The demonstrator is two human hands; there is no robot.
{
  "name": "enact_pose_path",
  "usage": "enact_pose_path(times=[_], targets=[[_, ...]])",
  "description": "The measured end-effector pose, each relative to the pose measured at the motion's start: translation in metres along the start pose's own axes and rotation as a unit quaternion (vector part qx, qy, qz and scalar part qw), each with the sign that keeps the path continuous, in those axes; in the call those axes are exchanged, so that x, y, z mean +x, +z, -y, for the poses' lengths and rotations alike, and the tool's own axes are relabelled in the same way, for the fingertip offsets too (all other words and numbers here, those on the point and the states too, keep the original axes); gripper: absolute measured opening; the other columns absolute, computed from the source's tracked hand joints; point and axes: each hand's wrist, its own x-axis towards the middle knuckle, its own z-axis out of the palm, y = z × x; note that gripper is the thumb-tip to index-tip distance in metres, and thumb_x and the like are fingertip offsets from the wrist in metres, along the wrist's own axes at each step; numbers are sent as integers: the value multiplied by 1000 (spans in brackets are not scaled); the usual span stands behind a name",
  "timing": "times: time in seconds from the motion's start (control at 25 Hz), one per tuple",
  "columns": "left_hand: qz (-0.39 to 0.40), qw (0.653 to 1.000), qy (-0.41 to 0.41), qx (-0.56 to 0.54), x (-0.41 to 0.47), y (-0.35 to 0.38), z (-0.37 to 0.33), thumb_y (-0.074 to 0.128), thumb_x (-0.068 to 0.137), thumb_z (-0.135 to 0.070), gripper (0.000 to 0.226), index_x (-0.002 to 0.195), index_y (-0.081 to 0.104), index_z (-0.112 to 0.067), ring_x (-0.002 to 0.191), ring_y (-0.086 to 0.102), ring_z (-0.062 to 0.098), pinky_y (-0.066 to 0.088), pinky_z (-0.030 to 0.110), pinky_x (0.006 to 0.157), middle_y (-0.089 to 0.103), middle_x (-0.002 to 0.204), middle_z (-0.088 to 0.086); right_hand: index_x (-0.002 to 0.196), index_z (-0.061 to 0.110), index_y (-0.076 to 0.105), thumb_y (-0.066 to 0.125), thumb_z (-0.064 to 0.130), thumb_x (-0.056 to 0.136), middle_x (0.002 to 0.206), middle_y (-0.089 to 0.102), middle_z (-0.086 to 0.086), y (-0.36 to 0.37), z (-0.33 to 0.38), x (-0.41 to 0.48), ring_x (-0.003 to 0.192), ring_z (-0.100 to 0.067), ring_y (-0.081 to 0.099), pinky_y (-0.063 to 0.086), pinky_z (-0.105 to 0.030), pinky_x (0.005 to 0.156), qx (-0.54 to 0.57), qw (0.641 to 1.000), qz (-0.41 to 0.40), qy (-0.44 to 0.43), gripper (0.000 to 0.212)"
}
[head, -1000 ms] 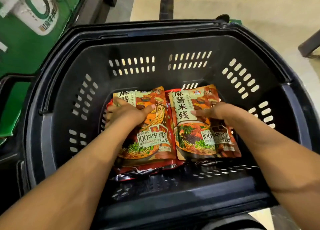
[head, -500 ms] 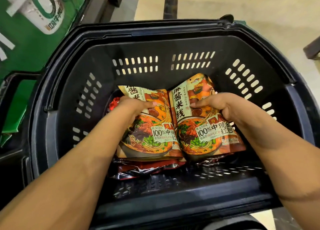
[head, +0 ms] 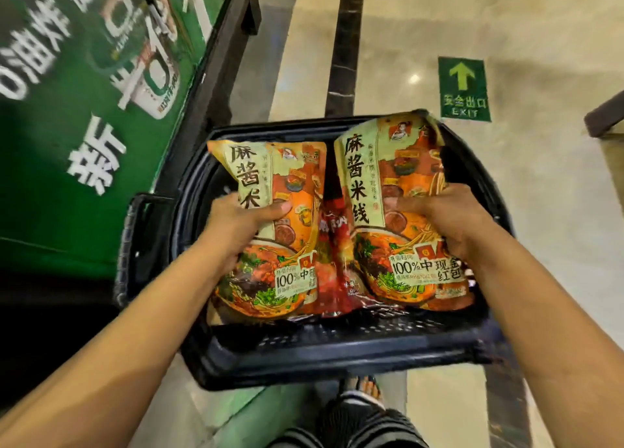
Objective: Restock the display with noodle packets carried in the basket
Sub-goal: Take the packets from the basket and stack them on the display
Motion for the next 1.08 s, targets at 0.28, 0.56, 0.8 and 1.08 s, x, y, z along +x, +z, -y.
enact_pose_path(times=[0.28,0.56,0.8,1.08], targets=[[61,997,36,-5,-184,-59,-137,96,42,-36,75,108,69,-14,89,75,25,61,35,73,77,99,6,108,5,71,98,28,27,101,74,-18,-32,112,-170,85,-33,74,60,-42,66,130,985,110,16,88],[106,992,41,-53,-386,-138,-237,99,28,-41,92,109,71,-9,91,74,31,60,34,68,74,107,16,118,1,66,82,14,58,105,73,-21,-26,220,-362,86,-33,74,60,-42,66,143,965,220,-10,64],[14,985,138,-99,-543,-197,-274,98,36,-38,67,95,79,-12,89,74,26,59,31,67,75,104,15,109,2,70,87,12,52,101,73,-23,21,289,-489,84,-35,73,61,-42,66,93,942,309,-91,61],[-168,943,234,-167,-709,-225,-240,71,73,-10,23,96,75,-9,76,74,12,54,17,56,77,88,1,111,2,69,75,7,61,100,73,-21,78,321,-587,79,-31,74,61,-42,66,19,893,418,-166,50]])
